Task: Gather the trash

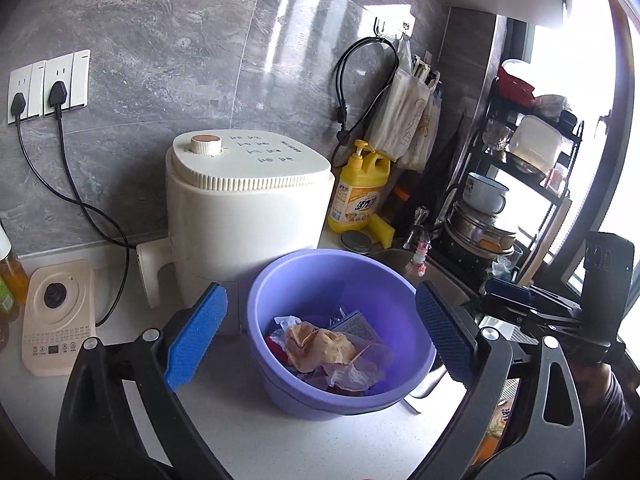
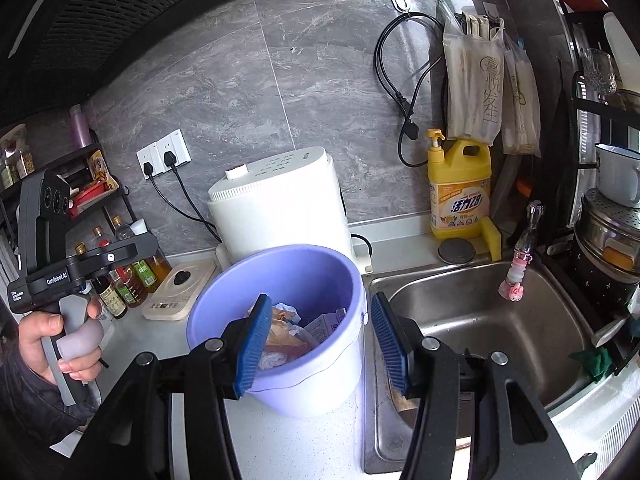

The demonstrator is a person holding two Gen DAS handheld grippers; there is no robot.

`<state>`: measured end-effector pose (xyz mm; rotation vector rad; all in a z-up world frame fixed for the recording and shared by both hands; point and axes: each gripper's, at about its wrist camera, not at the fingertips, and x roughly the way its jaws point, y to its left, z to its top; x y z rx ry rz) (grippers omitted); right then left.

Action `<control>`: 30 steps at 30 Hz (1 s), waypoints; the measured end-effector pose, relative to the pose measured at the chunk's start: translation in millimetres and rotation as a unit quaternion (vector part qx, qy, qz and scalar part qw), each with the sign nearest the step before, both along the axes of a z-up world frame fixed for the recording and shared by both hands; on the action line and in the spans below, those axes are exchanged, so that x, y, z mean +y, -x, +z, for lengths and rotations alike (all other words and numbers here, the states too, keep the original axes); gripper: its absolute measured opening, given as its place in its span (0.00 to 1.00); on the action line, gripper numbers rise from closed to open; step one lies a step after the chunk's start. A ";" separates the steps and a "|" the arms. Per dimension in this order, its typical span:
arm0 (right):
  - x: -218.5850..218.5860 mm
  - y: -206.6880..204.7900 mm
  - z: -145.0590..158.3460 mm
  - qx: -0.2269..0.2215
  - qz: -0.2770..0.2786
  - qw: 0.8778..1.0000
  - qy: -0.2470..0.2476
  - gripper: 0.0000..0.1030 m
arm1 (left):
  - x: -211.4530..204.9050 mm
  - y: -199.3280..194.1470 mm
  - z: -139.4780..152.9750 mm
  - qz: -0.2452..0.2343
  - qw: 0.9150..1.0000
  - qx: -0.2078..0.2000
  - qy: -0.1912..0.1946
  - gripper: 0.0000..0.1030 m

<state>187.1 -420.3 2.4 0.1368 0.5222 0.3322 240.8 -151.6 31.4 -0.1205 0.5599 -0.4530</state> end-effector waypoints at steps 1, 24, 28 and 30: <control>0.6 0.5 -0.2 0.003 -0.001 1.000 0.000 0.52 | 2.1 2.2 0.0 0.003 1.000 0.004 0.001 0.92; 44.9 70.2 53.9 -0.011 0.039 0.999 -0.004 0.93 | 60.0 159.2 53.3 0.179 0.982 -0.024 -0.050 0.94; 57.6 86.3 61.0 -0.014 0.060 0.998 -0.004 0.93 | 70.2 189.8 56.4 0.209 0.976 -0.024 -0.050 0.94; 62.3 92.8 62.3 -0.013 0.069 0.997 -0.004 0.93 | 74.9 204.1 58.2 0.222 0.973 -0.025 -0.050 0.94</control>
